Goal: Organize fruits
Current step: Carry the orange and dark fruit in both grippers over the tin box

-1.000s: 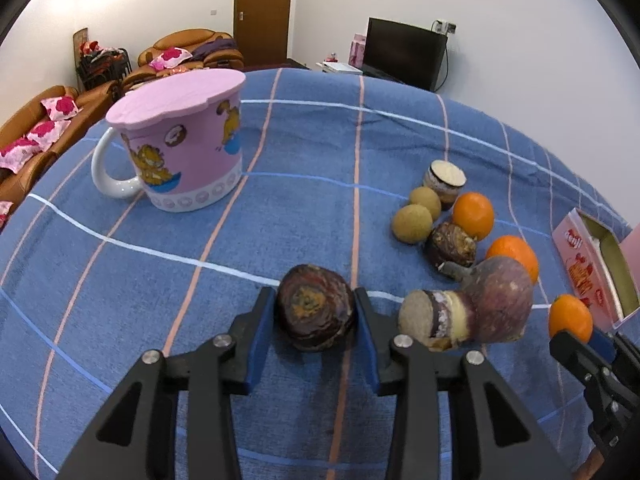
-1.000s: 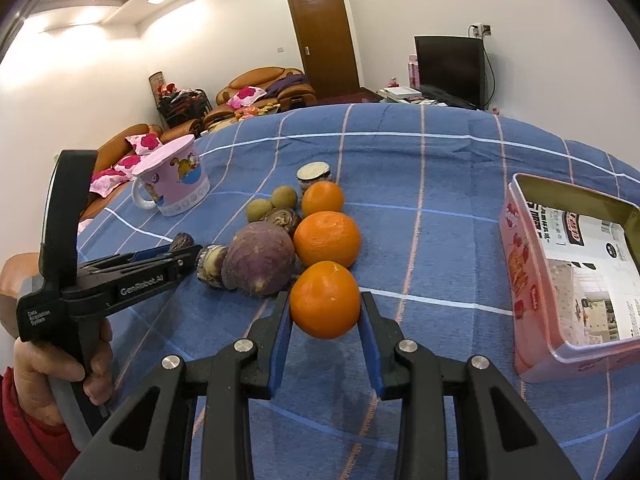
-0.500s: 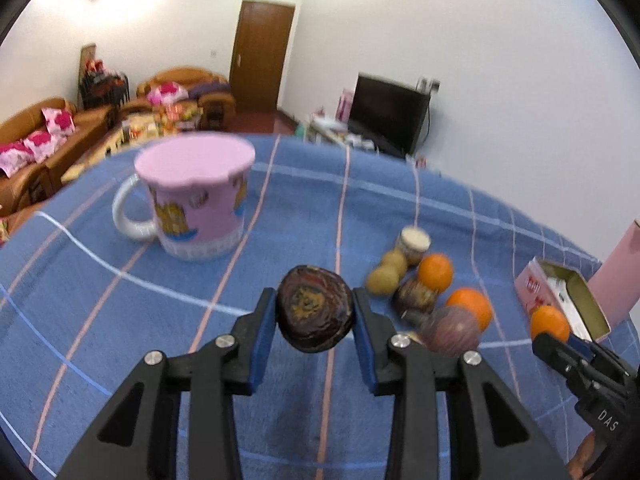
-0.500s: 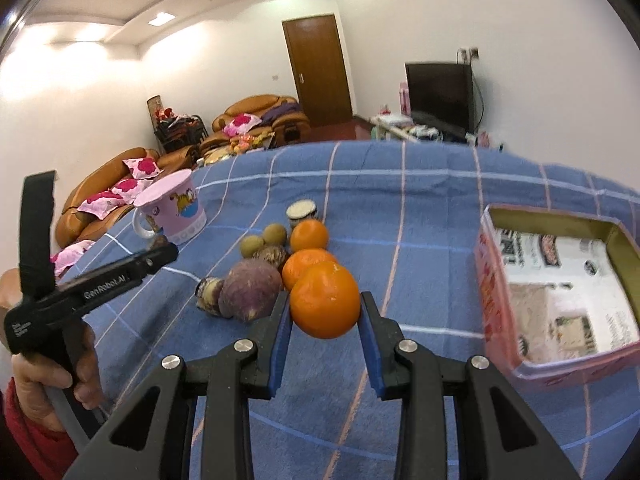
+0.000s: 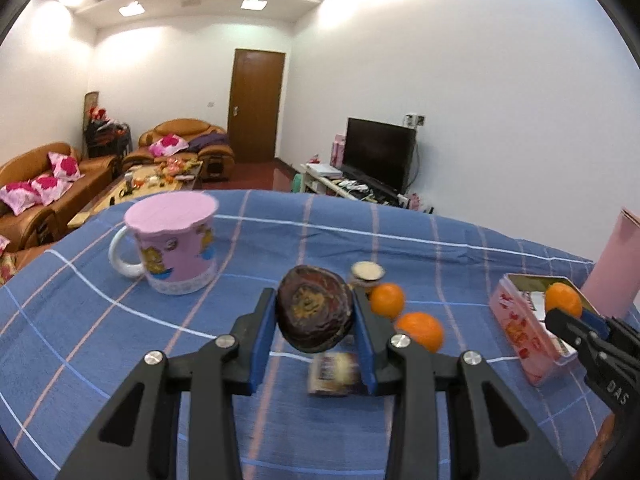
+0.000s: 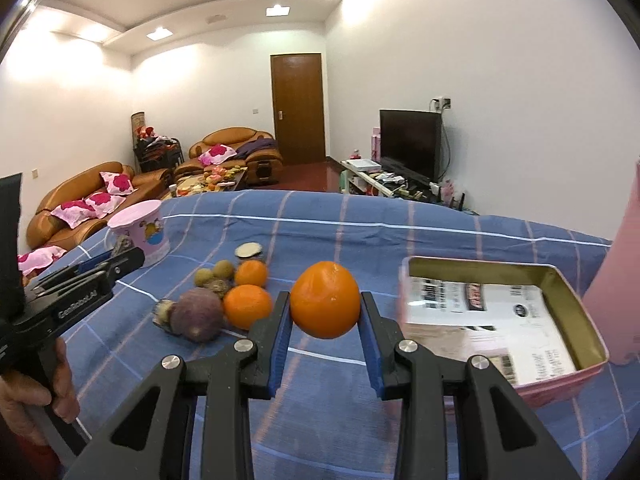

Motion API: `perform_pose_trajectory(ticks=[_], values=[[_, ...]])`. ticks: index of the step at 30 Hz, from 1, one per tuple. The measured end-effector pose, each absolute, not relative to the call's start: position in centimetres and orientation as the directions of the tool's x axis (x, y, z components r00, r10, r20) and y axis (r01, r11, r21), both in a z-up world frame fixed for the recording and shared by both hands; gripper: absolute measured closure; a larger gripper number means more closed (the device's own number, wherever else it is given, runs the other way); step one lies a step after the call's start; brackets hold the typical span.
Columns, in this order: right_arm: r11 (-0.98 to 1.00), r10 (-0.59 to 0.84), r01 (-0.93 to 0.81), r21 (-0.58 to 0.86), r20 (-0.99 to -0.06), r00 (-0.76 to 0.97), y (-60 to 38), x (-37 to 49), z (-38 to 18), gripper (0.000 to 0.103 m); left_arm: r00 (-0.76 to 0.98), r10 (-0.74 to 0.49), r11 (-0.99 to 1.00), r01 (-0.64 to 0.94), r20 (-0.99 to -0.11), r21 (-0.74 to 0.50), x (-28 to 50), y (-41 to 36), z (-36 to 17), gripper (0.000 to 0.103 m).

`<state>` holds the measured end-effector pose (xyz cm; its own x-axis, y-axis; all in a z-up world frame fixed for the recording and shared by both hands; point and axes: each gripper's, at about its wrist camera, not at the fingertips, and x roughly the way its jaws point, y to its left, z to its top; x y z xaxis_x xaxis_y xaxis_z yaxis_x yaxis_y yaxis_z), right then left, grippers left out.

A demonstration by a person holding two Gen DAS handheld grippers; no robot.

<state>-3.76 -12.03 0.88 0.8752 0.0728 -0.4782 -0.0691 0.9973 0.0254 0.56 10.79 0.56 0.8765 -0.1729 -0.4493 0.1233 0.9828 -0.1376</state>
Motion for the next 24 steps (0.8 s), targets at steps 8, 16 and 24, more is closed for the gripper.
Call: perform_pose_trajectory(ticks=[8, 16, 24], values=[[0.999, -0.004, 0.021, 0.031, -0.47, 0.882, -18.1, -4.6, 1.1, 0.068, 0.869, -0.244, 0.97, 0.222, -0.431, -0.1, -0.6, 4.7, 1.3, 0.065], [0.991, -0.093, 0.128, 0.041, -0.472, 0.877, -24.7, -5.2, 1.1, 0.068, 0.842, -0.326, 0.942, 0.326, -0.43, -0.077, -1.2, -2.1, 1.8, 0.065], [0.978, -0.18, 0.21, 0.011, -0.477, 0.86, -30.1, -5.3, 1.0, 0.068, 0.802, -0.401, 0.905, 0.421, -0.442, -0.056, -1.4, -9.3, 2.0, 0.065]])
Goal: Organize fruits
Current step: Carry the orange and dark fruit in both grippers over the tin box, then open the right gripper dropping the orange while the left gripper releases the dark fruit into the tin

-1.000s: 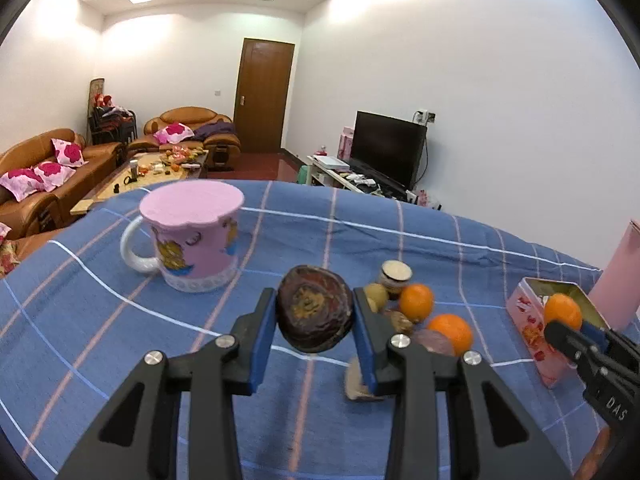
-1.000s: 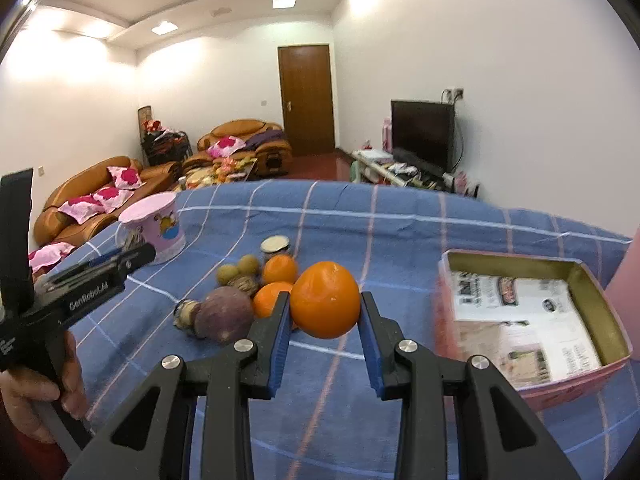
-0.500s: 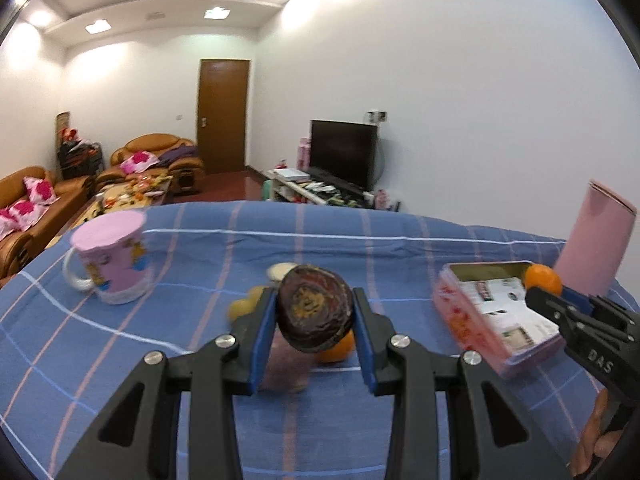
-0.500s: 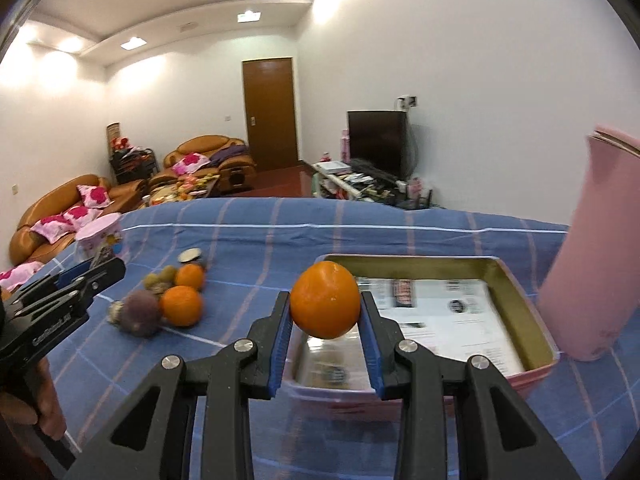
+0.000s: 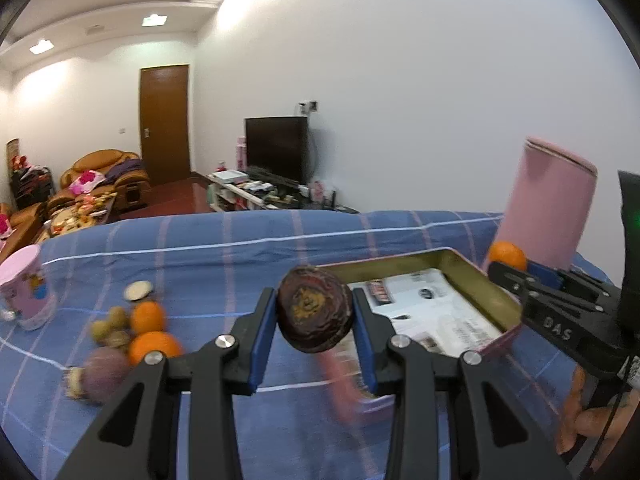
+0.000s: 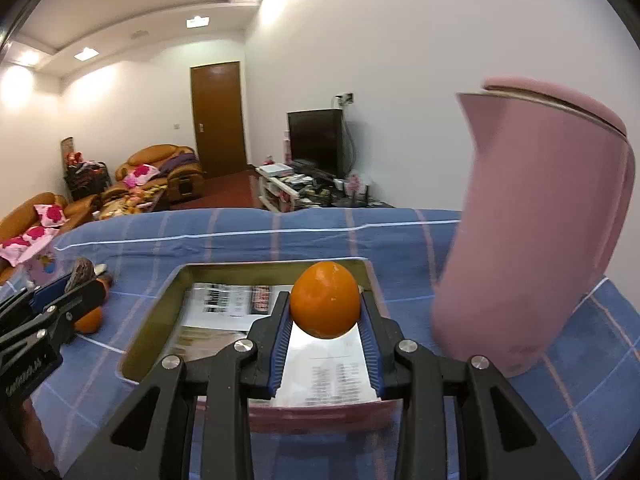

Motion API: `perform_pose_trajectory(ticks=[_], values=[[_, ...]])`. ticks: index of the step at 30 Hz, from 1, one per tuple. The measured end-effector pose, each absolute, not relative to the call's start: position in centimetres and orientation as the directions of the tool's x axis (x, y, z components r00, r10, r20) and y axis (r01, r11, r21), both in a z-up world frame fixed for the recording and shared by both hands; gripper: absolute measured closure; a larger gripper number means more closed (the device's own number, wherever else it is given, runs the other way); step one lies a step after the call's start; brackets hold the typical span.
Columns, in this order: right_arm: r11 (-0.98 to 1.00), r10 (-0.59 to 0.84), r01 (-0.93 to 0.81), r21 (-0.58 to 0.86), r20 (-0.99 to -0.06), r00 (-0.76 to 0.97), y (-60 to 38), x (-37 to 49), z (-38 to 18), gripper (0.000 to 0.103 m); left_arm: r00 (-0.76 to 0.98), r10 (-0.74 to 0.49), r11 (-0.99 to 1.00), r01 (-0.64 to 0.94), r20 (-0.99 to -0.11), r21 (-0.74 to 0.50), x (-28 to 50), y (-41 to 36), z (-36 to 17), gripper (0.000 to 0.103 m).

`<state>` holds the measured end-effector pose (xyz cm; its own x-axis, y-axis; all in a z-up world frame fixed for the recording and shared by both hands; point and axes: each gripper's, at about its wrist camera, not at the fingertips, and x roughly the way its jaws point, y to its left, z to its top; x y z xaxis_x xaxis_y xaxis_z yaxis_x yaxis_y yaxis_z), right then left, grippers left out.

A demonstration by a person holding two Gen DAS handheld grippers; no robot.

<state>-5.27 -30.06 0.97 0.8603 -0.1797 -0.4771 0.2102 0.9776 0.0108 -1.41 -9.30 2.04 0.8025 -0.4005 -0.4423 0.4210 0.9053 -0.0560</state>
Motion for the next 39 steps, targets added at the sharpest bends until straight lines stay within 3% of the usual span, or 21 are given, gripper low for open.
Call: perform_pose_trajectory(ticks=[10, 33, 39], values=[[0.979, -0.168, 0.203, 0.004, -0.541, 0.824, -32.0, -4.1, -0.3, 0.068, 0.769, -0.375, 0.9, 0.437, -0.518, -0.004, -0.4, -15.8, 0.8, 0.065], [0.989, -0.042, 0.125, 0.084, -0.645, 0.763, -30.9, -2.2, -2.6, 0.068, 0.715, -0.341, 0.898, 0.44, -0.61, 0.013, 1.4, -16.7, -0.6, 0.065], [0.989, -0.032, 0.116, 0.091, -0.638, 0.77, -30.8, -2.4, -2.3, 0.052, 0.713, -0.334, 0.903, 0.43, -0.616, 0.009, 1.6, -16.5, -0.7, 0.065]])
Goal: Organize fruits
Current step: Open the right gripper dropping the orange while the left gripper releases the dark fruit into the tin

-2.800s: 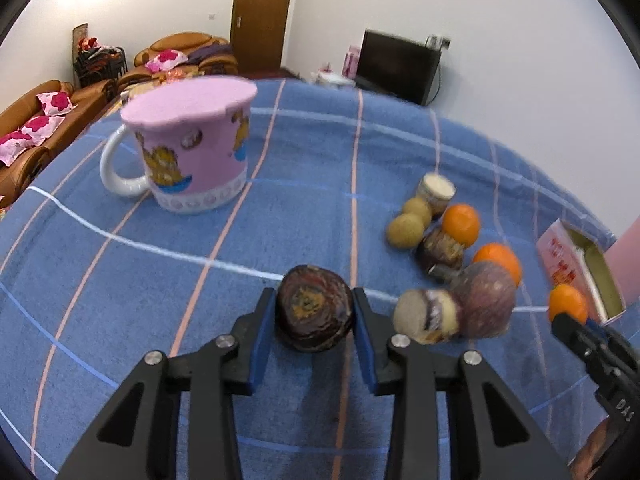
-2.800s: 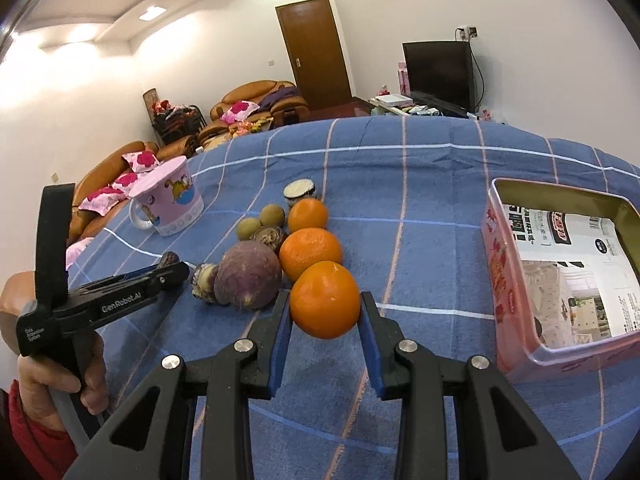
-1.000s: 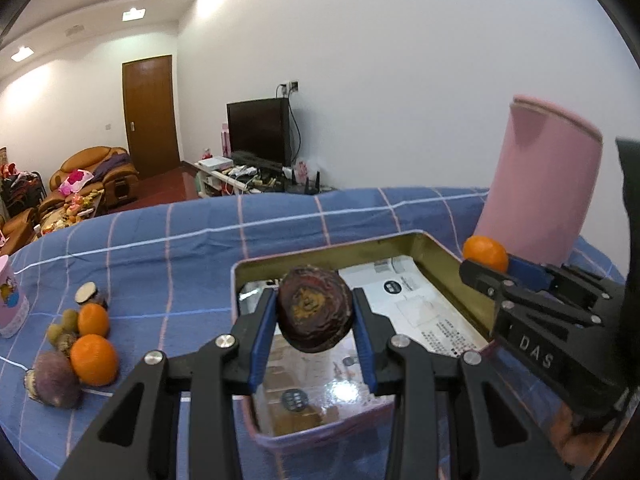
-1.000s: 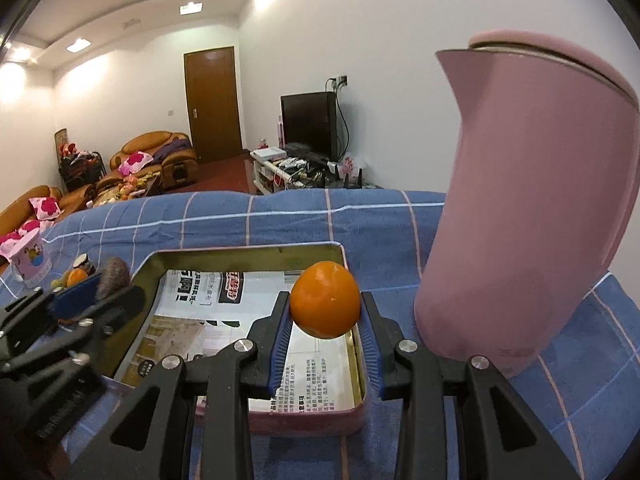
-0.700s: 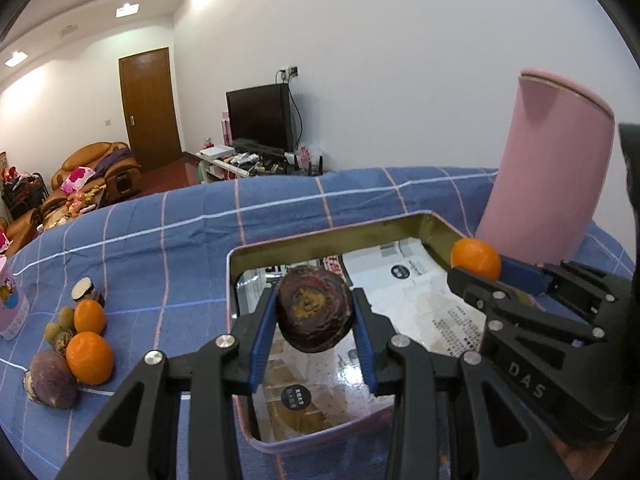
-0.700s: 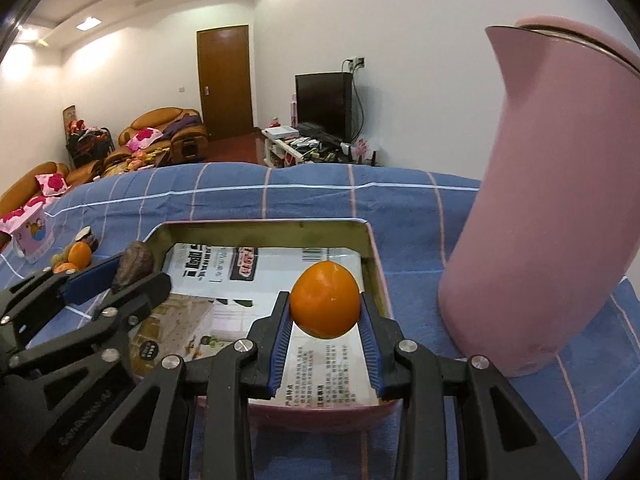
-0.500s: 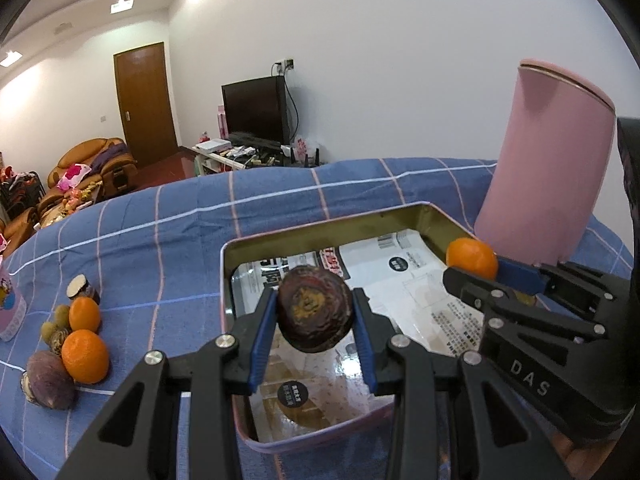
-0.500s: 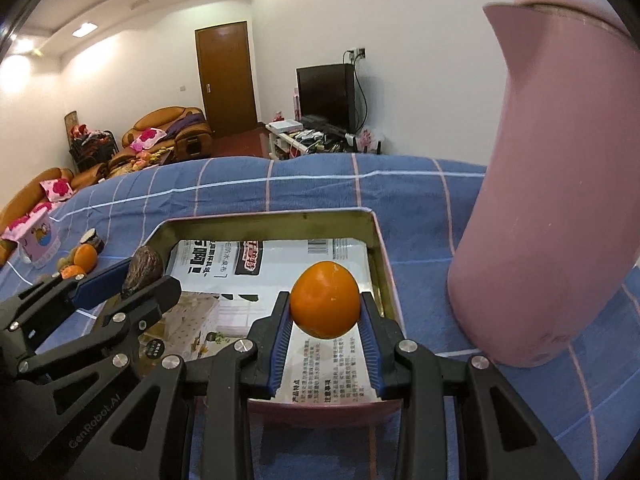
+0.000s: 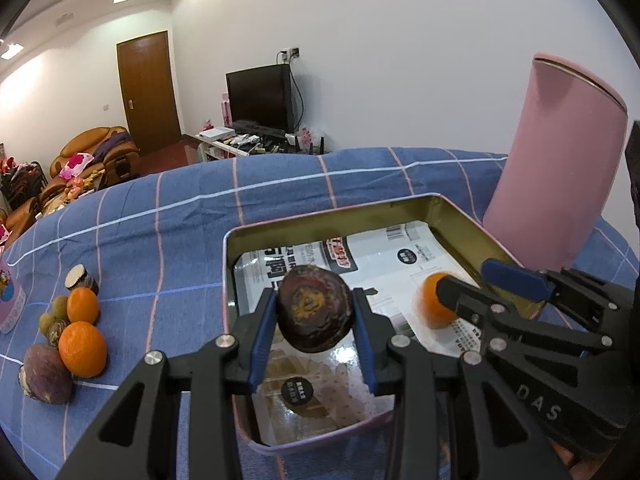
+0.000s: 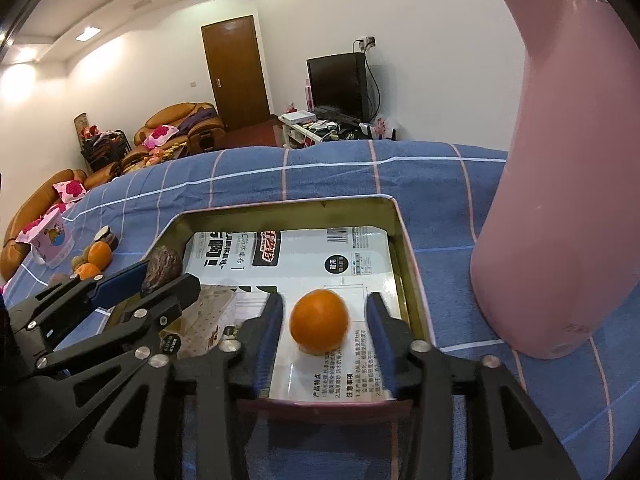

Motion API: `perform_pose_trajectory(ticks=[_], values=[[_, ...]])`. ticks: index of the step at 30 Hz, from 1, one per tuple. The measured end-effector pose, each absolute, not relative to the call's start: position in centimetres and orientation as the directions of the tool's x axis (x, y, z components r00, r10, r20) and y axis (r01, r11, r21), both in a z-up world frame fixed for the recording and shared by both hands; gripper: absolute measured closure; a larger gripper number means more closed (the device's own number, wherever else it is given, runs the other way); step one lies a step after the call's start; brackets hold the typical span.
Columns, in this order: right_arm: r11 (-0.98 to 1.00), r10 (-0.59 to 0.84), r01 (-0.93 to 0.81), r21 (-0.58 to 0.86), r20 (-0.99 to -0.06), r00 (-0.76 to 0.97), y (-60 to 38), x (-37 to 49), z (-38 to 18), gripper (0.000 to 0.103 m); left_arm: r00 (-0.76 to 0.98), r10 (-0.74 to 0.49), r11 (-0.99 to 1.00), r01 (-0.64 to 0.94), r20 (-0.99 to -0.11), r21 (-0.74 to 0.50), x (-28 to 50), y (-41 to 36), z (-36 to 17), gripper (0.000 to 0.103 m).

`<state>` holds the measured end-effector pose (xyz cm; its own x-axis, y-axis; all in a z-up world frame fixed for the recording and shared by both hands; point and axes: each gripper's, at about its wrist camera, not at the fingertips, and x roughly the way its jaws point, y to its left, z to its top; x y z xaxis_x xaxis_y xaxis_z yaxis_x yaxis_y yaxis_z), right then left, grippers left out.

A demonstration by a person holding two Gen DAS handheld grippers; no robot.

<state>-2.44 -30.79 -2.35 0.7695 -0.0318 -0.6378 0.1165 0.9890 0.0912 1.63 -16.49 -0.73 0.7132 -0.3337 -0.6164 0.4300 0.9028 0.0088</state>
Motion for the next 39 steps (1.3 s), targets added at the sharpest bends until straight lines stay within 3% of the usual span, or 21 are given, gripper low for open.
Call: perform_pose_trajectory(ticks=[7, 10, 12, 18, 29, 39], values=[[0.979, -0.064, 0.164, 0.119, -0.585, 0.808, -31.5, -3.4, -1.5, 0.051, 0.71, -0.324, 0.905, 0.425, -0.625, 0.014, 1.8, -16.4, -0.9, 0.064], [0.969, -0.096, 0.202, 0.139, -0.541, 0.835, -32.1, -4.1, -0.7, 0.04, 0.715, -0.308, 0.912, 0.411, -0.627, 0.021, 1.9, -16.4, -1.0, 0.059], [0.961, -0.115, 0.224, 0.163, -0.504, 0.856, -32.6, -4.7, -0.2, 0.03, 0.724, -0.3, 0.914, 0.405, -0.622, 0.031, 1.8, -16.5, -1.0, 0.035], [0.95, -0.142, 0.252, 0.183, -0.465, 0.874, -33.2, -5.3, 0.3, 0.029, 0.786, -0.269, 0.923, 0.375, -0.557, 0.084, 0.3, -16.6, -0.3, 0.001], [0.933, -0.311, 0.355, 0.064, -0.353, 0.882, -32.5, -6.9, 0.8, 0.029, 0.851, -0.25, 0.941, 0.326, -0.463, 0.091, -1.0, -14.6, 0.8, 0.0], [0.914, -0.37, 0.405, 0.038, -0.334, 0.867, -31.5, -7.7, 1.0, 0.029, 0.868, -0.215, 0.955, 0.283, -0.448, 0.09, -1.2, -11.0, 0.8, 0.0]])
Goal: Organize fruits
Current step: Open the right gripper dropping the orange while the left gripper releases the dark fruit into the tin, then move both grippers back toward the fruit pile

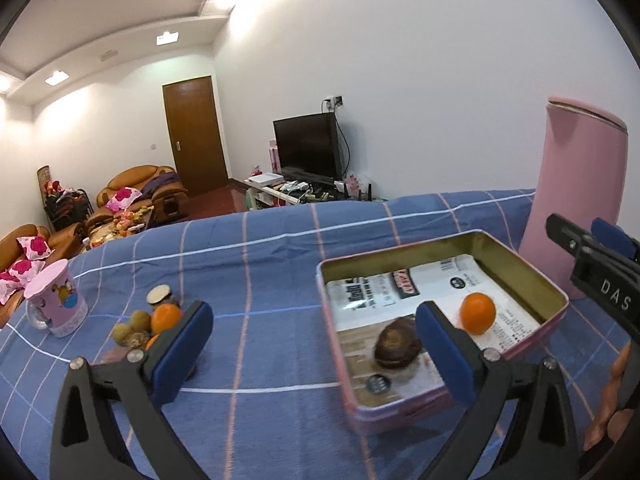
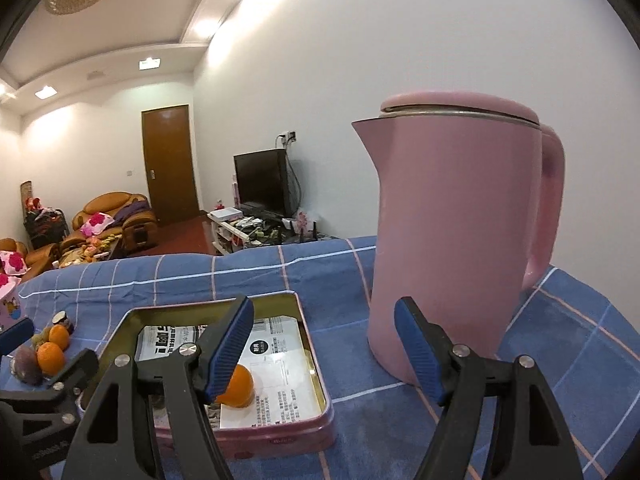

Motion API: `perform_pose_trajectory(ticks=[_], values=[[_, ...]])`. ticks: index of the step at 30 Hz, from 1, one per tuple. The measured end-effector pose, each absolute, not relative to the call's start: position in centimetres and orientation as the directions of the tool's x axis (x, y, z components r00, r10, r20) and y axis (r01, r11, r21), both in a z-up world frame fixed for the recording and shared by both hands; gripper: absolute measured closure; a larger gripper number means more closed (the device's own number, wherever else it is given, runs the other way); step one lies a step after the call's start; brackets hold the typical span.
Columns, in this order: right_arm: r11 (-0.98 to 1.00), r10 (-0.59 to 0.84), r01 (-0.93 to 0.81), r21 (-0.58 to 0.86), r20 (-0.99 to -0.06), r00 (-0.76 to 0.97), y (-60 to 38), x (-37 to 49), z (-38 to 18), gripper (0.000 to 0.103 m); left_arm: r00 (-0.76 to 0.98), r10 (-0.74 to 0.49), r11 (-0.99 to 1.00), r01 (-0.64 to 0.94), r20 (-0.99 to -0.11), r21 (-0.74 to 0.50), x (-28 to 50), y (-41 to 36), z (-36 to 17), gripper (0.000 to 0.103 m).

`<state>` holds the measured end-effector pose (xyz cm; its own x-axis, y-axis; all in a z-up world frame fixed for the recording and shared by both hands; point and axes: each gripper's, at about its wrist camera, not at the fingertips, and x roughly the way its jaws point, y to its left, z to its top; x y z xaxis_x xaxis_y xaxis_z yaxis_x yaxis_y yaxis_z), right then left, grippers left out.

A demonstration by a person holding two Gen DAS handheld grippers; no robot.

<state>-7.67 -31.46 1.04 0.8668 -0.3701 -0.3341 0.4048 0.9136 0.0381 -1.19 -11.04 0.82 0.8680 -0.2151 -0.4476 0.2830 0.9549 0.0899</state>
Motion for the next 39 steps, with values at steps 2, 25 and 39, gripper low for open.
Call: perform_pose_trajectory(ticks=[2, 25, 39], values=[[0.911, -0.375, 0.41, 0.04, -0.332, 0.866, -31.2, -7.9, 1.1, 0.029, 0.87, -0.208, 0.959, 0.27, -0.448, 0.081, -1.2, -10.3, 0.8, 0.0], [0.958, -0.174, 0.249, 0.14, -0.409, 0.896, -21.0, -7.1, 0.1, 0.029, 0.89, -0.112, 0.981, 0.17, -0.441, 0.095, 0.6, 1.1, 0.5, 0.0], [0.987, 0.019, 0.058, 0.148, -0.47, 0.883, -11.6, -3.7, -0.9, 0.029, 0.892, 0.05, 0.992, 0.007, -0.449, 0.125, 3.3, 11.0, 0.4, 0.0]])
